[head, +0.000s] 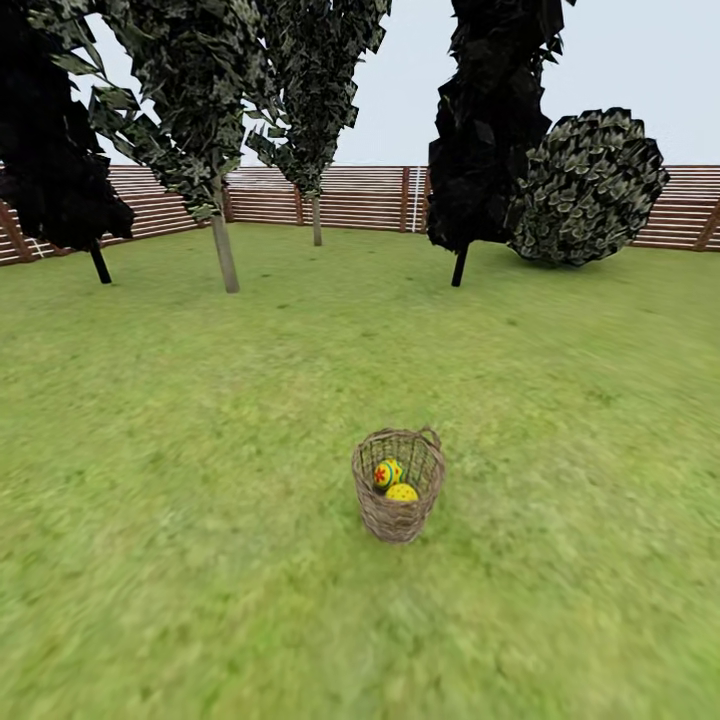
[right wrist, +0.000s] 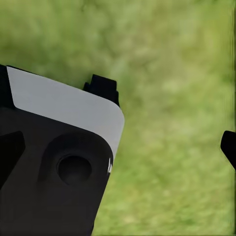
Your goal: Take the three Easter eggs out of the wicker basket on the lawn in the garden, then place them on the lawn next to a single tree (choose any tree) so that all three eggs are next to the same tree and none are left in the basket.
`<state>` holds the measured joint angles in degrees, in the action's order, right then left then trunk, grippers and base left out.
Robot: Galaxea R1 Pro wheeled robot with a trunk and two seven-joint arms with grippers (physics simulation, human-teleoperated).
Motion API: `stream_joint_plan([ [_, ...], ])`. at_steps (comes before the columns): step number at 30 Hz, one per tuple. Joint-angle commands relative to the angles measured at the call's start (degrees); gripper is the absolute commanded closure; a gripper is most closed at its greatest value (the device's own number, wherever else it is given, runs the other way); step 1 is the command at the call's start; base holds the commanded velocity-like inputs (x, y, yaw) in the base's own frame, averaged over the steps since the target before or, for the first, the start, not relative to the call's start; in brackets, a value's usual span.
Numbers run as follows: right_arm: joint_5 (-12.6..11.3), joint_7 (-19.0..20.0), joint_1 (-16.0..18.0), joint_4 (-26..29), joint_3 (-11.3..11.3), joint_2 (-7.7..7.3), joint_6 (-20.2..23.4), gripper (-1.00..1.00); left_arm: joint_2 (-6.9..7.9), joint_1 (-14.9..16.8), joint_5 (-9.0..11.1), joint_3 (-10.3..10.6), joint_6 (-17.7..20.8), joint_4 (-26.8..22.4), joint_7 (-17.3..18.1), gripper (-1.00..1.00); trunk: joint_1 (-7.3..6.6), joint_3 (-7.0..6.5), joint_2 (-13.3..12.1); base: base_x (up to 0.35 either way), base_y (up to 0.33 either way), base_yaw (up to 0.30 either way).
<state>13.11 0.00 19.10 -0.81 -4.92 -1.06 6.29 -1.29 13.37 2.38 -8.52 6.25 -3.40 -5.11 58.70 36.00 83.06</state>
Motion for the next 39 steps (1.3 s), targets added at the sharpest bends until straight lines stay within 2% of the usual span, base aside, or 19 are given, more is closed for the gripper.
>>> stream_joint_plan([
  [1,0.16,0.00,0.06,-0.07,-0.44,0.00,0.13,-1.00,-0.03,-0.01,0.25,-0.26,0.33,-0.13,-0.17,-1.00,0.03,0.05,0.02,0.339,0.000,0.000],
  [23,0.18,0.00,0.06,-0.07,-0.44,-0.05,0.13,-1.00,0.02,-0.01,0.26,-0.26,0.16,-0.15,-0.17,-1.00,0.03,0.05,0.02,0.329,0.000,0.000],
  [28,0.16,0.00,0.06,-0.03,-0.44,-0.13,0.13,-1.00,0.33,-0.01,0.72,-0.42,0.09,-0.27,-0.07,-1.00,0.03,0.05,0.02,0.052,0.000,-0.028],
  [39,0.16,0.00,0.06,-0.01,-0.44,-0.09,0.13,-1.00,-0.08,-0.01,0.46,-0.35,0.15,-0.24,0.22,-1.00,0.03,0.05,0.02,0.024,-0.043,-0.129],
])
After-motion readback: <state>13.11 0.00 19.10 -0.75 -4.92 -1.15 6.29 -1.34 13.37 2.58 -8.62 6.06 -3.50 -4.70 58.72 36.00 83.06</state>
